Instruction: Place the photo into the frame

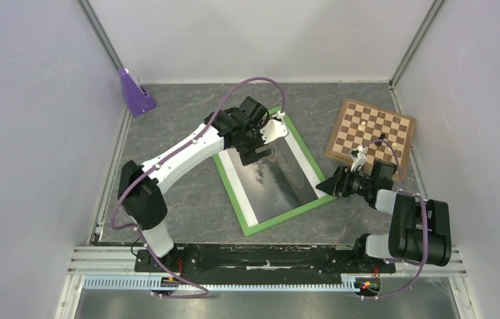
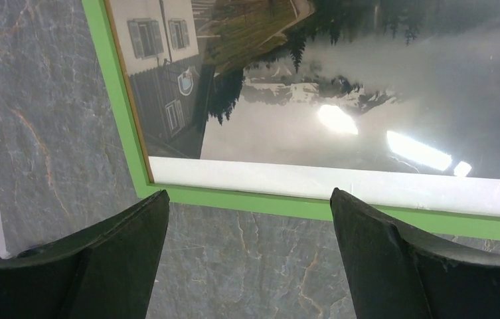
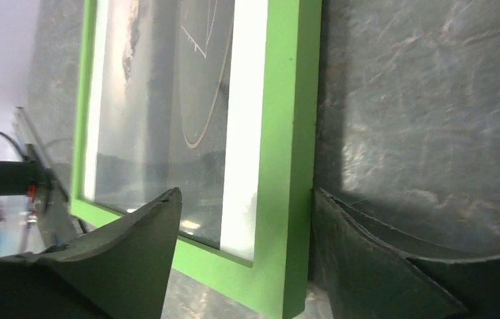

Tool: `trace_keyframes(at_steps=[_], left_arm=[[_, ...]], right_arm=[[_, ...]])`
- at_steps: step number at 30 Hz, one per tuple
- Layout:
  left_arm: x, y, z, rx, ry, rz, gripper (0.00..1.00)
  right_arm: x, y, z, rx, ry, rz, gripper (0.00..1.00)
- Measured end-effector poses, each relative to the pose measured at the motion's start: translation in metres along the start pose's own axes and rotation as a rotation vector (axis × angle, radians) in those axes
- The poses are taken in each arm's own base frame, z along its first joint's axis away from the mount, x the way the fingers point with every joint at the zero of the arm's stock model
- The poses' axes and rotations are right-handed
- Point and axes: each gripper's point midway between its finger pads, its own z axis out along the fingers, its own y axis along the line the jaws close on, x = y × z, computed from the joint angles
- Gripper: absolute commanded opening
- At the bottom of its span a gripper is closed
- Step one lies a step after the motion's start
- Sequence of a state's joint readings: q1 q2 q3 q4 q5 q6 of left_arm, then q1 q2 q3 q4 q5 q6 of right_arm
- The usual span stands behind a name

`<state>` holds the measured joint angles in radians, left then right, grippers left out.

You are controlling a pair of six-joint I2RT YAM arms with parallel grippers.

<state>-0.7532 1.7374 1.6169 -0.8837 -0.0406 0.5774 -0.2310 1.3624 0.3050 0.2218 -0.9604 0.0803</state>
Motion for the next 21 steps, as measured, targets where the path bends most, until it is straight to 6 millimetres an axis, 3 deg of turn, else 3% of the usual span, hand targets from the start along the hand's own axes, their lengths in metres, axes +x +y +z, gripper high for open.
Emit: trace_keyframes(at_steps=[7, 13, 21], left_arm=[[0.017, 0.000, 0.005, -0.031, 0.059, -0.013, 0.96], [0.034, 0.002, 0.007, -0.068, 0.100, -0.076, 0.96], [0.082, 0.008, 0.015, -0.106, 0.205, -0.257, 0.96]], right_arm=[[-0.016, -0.015, -0.007, 0.115, -0.017, -0.142, 0.94], [-0.018, -0.023, -0.016, 0.192, 0.016, -0.226, 0.98], [-0.024, 0.003, -0.012, 0.177, 0.033, -0.398, 0.98]])
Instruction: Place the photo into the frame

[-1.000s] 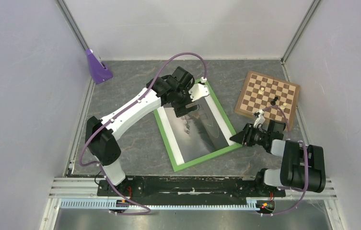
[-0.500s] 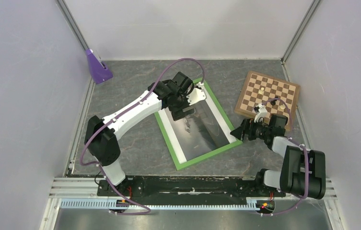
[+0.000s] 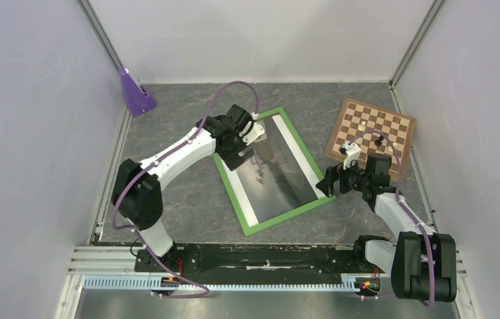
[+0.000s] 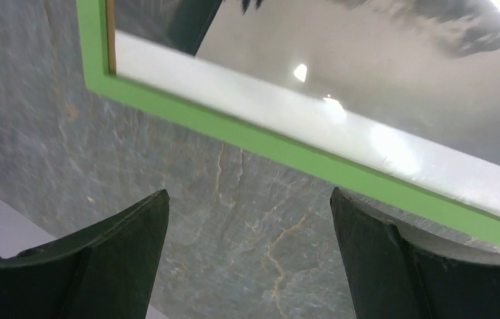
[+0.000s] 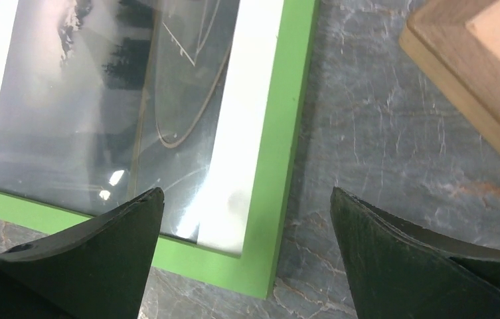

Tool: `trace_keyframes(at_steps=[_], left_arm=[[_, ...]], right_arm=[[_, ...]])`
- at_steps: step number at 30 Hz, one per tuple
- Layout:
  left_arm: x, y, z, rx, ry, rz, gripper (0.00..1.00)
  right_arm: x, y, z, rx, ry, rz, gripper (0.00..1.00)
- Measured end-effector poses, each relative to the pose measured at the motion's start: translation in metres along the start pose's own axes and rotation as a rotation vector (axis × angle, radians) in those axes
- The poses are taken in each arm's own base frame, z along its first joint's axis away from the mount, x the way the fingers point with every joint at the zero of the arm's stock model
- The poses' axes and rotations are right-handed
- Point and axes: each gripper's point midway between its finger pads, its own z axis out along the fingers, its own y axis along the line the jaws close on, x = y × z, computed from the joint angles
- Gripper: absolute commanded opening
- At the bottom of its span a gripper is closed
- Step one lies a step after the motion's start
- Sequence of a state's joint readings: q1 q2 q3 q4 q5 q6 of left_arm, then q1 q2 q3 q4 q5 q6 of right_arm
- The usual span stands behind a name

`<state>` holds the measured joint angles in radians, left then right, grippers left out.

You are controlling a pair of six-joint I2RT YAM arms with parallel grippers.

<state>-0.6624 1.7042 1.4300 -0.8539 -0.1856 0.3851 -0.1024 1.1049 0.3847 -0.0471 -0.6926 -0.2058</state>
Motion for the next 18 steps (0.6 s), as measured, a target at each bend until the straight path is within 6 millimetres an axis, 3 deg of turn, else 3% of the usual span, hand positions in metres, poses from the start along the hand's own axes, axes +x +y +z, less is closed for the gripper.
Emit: trace_keyframes(at_steps=[6, 9, 18], left_arm=[[0.051, 0.021, 0.017, -0.001, 0.110, -0.215, 0.96], [0.066, 0.026, 0.021, 0.029, 0.129, -0.317, 0.96], [0.078, 0.012, 0.031, 0.165, 0.139, -0.494, 0.96]], right_arm=[[-0.014, 0.003, 0.005, 0.023, 0.000, -0.105, 0.98], [-0.012, 0.002, 0.008, 0.029, 0.017, -0.132, 0.98], [0.020, 0.006, 0.022, -0.006, 0.144, -0.185, 0.98]])
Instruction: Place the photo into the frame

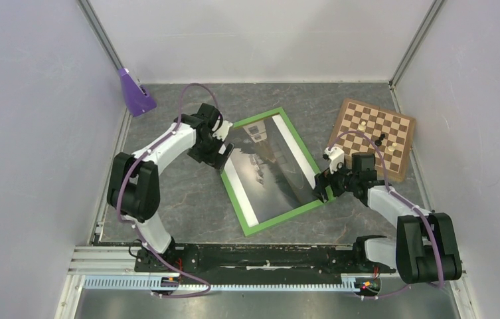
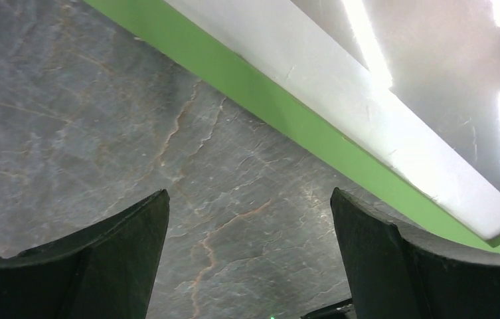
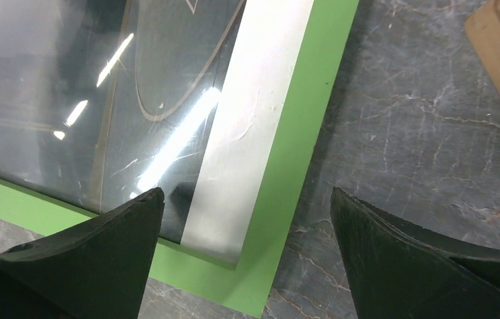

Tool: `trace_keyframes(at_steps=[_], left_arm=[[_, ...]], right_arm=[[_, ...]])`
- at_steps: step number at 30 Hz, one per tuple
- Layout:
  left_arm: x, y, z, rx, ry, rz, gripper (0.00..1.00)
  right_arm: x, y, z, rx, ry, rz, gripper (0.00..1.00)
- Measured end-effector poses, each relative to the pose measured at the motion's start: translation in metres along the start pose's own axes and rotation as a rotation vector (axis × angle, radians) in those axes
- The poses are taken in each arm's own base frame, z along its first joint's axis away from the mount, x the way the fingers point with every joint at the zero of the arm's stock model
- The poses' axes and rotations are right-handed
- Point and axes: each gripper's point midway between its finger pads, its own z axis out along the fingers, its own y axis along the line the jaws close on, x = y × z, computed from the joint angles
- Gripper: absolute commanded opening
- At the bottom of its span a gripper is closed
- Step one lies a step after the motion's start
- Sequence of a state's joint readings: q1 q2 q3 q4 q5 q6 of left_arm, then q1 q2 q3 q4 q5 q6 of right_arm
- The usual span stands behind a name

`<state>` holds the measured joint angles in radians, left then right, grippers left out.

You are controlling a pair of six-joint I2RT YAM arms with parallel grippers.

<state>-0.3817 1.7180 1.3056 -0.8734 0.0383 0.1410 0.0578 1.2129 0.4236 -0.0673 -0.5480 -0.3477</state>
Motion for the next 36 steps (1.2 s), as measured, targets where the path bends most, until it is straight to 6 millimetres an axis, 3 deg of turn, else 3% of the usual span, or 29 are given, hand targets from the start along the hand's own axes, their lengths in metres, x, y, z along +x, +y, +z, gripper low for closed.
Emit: trace_keyframes(at_steps=[8, 14, 20, 27, 33, 36], left_arm=[[0.015, -0.012, 0.037, 0.120, 0.114, -0.065, 0.97], [0.010, -0.023, 0.054, 0.195, 0.153, -0.080, 0.97], [-0.008, -0.021, 0.059, 0.207, 0.143, -0.094, 0.97], [-0.034, 0.001, 0.069, 0.150, 0.147, -0.113, 0.97], [-0.074, 0.024, 0.080, 0.090, 0.096, -0.115, 0.97], [-0.085, 0.033, 0.082, 0.061, 0.092, -0.116, 0.97]], right_arm=[[0.010, 0.011, 0.003, -0.048, 0.051, -0.069, 0.98], [0.012, 0.026, 0.004, -0.093, 0.069, -0.120, 0.98], [0.012, 0.048, 0.008, -0.151, 0.082, -0.169, 0.98], [0.012, 0.081, 0.016, -0.232, 0.112, -0.236, 0.98], [0.010, 0.110, 0.026, -0.319, 0.123, -0.310, 0.98], [0.006, 0.117, 0.031, -0.318, 0.128, -0.302, 0.98]])
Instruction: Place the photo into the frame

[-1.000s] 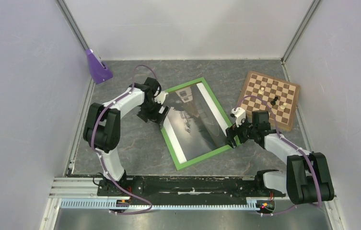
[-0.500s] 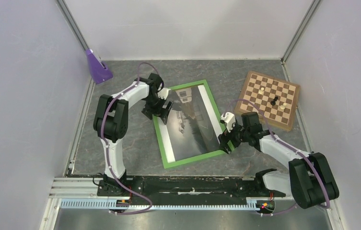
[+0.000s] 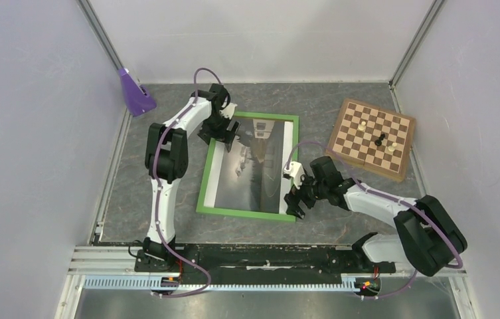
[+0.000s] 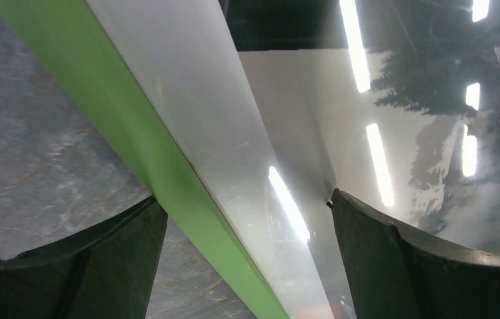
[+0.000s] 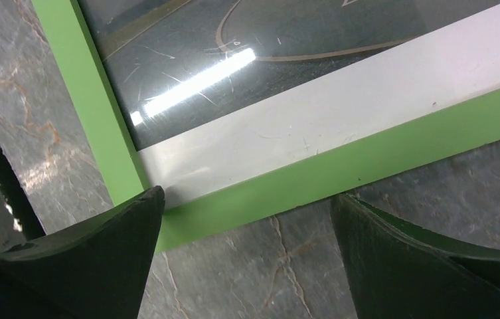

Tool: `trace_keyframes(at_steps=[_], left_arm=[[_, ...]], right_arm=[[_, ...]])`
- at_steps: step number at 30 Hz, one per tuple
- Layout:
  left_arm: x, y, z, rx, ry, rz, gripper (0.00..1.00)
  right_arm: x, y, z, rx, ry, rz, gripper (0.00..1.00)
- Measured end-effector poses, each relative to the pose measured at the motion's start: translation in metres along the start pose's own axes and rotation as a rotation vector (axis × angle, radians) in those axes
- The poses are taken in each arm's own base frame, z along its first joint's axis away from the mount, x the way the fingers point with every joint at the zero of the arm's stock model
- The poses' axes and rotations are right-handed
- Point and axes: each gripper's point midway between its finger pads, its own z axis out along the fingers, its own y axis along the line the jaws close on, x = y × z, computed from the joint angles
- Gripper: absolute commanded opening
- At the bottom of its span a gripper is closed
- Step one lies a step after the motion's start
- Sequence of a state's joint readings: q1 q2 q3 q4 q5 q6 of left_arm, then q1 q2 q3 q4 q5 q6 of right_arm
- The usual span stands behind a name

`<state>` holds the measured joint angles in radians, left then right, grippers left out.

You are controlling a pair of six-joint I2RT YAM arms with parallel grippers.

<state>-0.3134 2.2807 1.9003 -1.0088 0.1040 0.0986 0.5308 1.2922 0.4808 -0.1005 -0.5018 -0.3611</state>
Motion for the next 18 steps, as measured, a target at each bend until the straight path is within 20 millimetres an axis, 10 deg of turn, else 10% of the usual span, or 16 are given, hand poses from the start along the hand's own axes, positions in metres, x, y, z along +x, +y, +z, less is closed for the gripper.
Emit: trace_keyframes(at_steps=[10, 18], left_arm=[[-0.030, 0.032, -0.014, -0.092, -0.056, -0.006, 0.97], [-0.053, 0.023, -0.026, -0.067, -0.130, 0.053, 0.98]], right_arm=[[-0.033, 0.014, 0.034, -0.025, -0.005, -0.006, 0.98], [-0.041, 0.072, 0.051, -0.234, -0.014, -0.137, 0.97]])
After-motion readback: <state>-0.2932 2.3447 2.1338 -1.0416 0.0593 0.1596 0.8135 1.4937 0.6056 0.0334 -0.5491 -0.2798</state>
